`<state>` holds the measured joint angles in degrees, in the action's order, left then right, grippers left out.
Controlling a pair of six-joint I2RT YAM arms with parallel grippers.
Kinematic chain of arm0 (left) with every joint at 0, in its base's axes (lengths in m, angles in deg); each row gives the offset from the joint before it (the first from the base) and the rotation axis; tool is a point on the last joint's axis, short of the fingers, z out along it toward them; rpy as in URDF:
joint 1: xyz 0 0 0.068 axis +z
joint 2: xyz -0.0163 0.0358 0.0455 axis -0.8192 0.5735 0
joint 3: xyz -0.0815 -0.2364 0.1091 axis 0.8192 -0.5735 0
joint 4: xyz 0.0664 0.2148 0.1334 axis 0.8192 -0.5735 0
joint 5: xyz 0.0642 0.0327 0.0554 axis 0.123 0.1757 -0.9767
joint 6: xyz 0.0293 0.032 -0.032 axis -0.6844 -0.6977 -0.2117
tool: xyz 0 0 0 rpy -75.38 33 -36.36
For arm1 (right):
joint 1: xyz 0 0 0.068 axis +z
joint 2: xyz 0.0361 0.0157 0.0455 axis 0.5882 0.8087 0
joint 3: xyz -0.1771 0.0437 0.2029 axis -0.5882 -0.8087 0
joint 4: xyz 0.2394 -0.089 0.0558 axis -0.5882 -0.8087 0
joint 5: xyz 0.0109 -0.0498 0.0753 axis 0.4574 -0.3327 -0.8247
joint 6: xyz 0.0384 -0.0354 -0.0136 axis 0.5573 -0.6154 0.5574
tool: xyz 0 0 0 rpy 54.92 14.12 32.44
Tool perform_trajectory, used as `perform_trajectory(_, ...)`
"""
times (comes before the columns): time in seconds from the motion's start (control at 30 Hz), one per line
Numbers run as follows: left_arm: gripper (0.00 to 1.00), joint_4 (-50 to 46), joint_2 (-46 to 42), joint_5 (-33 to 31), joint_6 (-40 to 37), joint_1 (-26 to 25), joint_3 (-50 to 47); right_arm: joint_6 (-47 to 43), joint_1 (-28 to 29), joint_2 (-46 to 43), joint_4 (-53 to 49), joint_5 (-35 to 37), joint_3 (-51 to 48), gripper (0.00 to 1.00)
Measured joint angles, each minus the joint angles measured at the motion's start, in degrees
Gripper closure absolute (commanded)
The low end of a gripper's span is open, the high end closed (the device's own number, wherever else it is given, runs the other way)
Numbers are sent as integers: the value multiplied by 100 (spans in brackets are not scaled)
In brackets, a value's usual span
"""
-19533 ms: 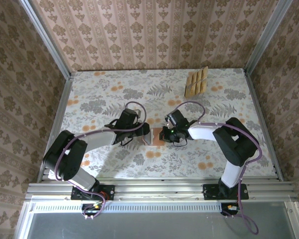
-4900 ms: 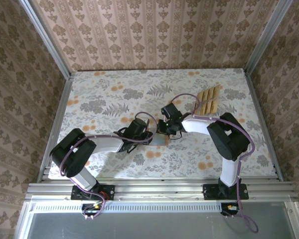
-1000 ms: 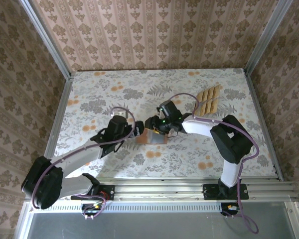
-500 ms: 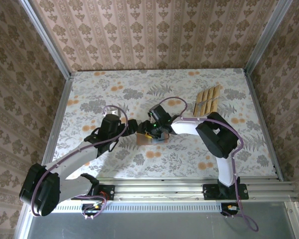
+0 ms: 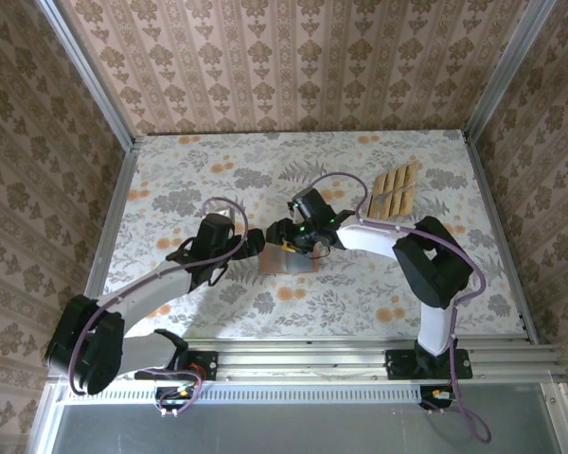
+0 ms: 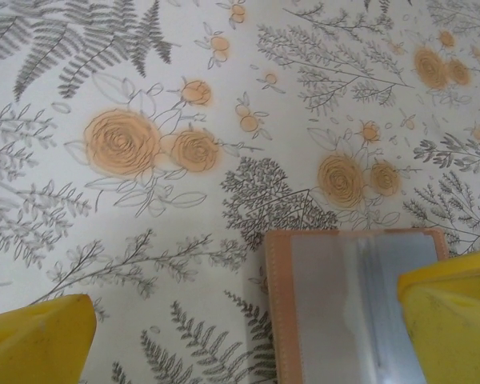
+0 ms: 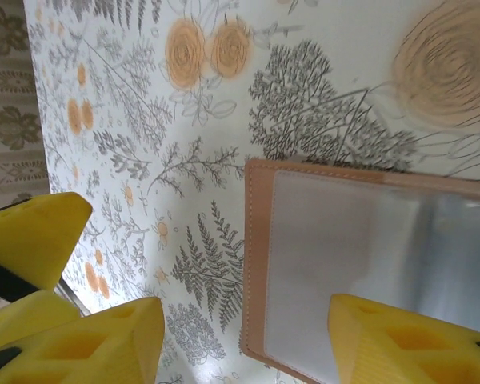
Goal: Put the credit cards into the card holder
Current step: Flip over the card slot on the card holder.
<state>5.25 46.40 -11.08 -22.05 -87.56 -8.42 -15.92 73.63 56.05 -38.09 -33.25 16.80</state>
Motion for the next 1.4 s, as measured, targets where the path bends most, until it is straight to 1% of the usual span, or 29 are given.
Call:
perform_trajectory(0.1, 0, -79, 411, 39, -157, -44, 210, -199, -81, -267, -136, 142, -120, 47)
perform_trajectory(0.23, 0, -256, 949, -9, -391, -251, 490, -439, -81, -455, -262, 398, -382, 59)
perform_trajectory(0.33, 0, -378, 1211, -96, -533, -424, 647, -540, -83, -455, -345, 577, -608, 69)
perform_trajectory(0.4, 0, -402, 1340, -140, -608, -496, 699, -570, -85, -452, -385, 684, -745, 74)
perform_trajectory(0.53, 0, -420, 1541, -236, -704, -520, 713, -586, -138, -452, -378, 857, -960, 77)
perform_trajectory(0.73, 0, -376, 1722, -293, -765, -520, 697, -581, -254, -452, -354, 1021, -1226, 79)
perform_trajectory(1.03, 0, -192, 1873, -396, -782, -529, 601, -540, -286, -476, -273, 1019, -1281, 77)
perform_trajectory(1.17, 0, -175, 1871, -396, -782, -529, 599, -564, -328, -667, -474, 1025, -1274, 74)
perform_trajectory(1.23, 0, -179, 1860, -376, -782, -529, 599, -660, -378, -859, -752, 1071, -1178, 70)
perform_trajectory(1.33, 0, -192, 1816, -278, -782, -529, 608, -863, -520, -1147, -1272, 1266, -752, 56)
perform_trajectory(1.4, 0, -227, 1788, -195, -782, -529, 654, -1029, -678, -1261, -1650, 1508, -328, 53)
